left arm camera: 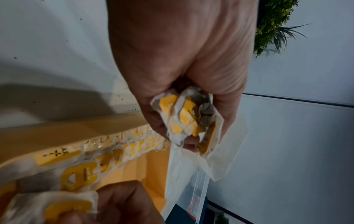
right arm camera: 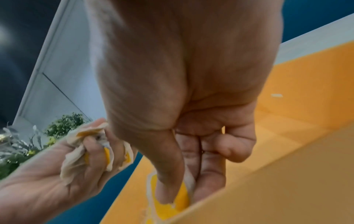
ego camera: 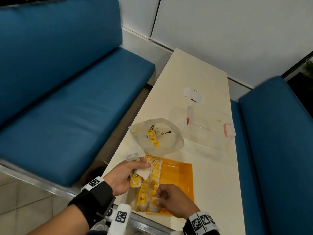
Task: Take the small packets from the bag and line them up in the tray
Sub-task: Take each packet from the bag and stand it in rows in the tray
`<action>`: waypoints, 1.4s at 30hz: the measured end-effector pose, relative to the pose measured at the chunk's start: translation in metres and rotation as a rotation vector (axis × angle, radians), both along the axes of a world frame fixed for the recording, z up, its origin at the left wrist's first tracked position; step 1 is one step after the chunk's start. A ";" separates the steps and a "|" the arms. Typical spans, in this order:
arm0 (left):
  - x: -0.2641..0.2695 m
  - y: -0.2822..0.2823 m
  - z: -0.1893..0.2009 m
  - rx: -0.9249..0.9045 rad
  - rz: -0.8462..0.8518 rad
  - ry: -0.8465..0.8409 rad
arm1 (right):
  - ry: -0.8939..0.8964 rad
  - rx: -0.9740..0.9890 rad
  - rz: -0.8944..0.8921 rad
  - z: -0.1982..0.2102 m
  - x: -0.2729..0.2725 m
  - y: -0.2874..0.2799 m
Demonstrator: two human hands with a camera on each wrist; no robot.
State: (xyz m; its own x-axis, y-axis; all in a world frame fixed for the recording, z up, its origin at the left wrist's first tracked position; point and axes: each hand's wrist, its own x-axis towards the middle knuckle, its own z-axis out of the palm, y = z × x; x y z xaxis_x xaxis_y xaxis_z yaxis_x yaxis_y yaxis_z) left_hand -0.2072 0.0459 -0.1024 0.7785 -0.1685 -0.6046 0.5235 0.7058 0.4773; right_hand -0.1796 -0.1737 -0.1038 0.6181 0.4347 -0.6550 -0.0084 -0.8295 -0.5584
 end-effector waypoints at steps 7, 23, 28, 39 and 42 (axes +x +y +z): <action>-0.004 -0.007 -0.008 0.031 -0.049 -0.026 | -0.136 -0.100 0.021 -0.014 -0.007 0.013; -0.007 -0.009 -0.005 0.099 -0.050 -0.003 | -0.203 -0.165 0.055 -0.019 -0.016 0.013; -0.006 -0.009 -0.005 0.101 -0.043 0.004 | -0.236 -0.193 0.058 -0.022 -0.015 0.013; -0.004 -0.009 -0.007 0.101 -0.033 -0.001 | -0.293 -0.148 0.036 -0.024 -0.017 0.014; -0.004 -0.009 -0.006 0.095 -0.035 -0.002 | -0.283 -0.137 0.063 -0.024 -0.017 0.013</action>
